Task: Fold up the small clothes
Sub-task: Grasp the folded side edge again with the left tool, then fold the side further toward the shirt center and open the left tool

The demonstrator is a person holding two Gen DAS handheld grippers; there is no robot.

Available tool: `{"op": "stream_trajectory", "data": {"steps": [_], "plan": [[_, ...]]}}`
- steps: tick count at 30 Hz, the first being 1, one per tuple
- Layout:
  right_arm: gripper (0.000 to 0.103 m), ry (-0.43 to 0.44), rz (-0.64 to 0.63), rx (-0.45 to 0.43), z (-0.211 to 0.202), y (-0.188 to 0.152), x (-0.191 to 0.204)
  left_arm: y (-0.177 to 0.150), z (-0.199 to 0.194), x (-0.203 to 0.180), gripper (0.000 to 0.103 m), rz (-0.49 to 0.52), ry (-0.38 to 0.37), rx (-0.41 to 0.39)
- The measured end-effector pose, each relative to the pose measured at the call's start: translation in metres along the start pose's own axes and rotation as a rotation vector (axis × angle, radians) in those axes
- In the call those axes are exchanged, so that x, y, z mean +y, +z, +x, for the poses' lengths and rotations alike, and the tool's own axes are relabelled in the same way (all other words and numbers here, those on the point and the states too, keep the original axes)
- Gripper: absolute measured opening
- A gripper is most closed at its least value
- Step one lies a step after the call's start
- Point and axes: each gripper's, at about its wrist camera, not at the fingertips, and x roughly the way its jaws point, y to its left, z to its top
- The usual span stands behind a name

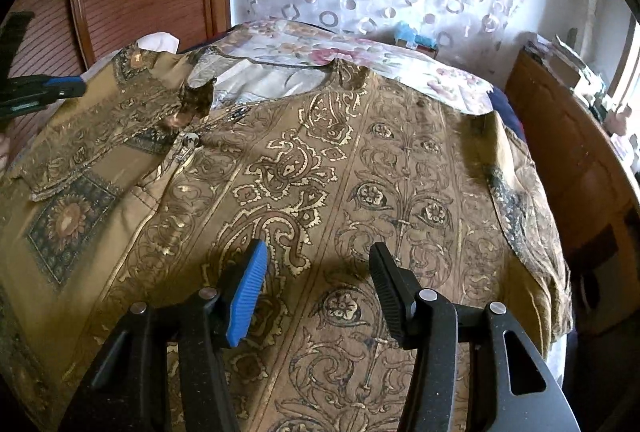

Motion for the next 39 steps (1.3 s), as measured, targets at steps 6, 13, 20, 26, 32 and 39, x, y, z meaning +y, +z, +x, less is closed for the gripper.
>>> {"op": "stream_trajectory", "data": {"steps": [6, 13, 20, 26, 32, 39], "plan": [[0.058, 0.006, 0.011, 0.004, 0.006, 0.006, -0.005, 0.012, 0.015, 0.005, 0.030, -0.035, 0.040, 0.013], [0.058, 0.004, 0.011, 0.006, 0.010, 0.008, -0.004, 0.013, 0.034, 0.006, 0.029, -0.021, 0.108, 0.072], [0.059, 0.008, 0.016, 0.008, 0.010, 0.009, -0.004, 0.011, 0.031, 0.012, 0.001, 0.001, 0.115, 0.074], [0.059, 0.008, 0.016, 0.008, 0.010, 0.008, -0.004, 0.018, 0.004, 0.020, 0.000, -0.007, 0.114, -0.020], [0.059, 0.008, 0.016, 0.009, 0.010, 0.008, -0.004, 0.032, -0.016, 0.045, 0.000, -0.048, 0.139, -0.074], [0.059, 0.009, 0.018, 0.009, 0.009, 0.008, -0.005, 0.027, -0.019, 0.052, 0.001, -0.084, 0.082, -0.091]]}}
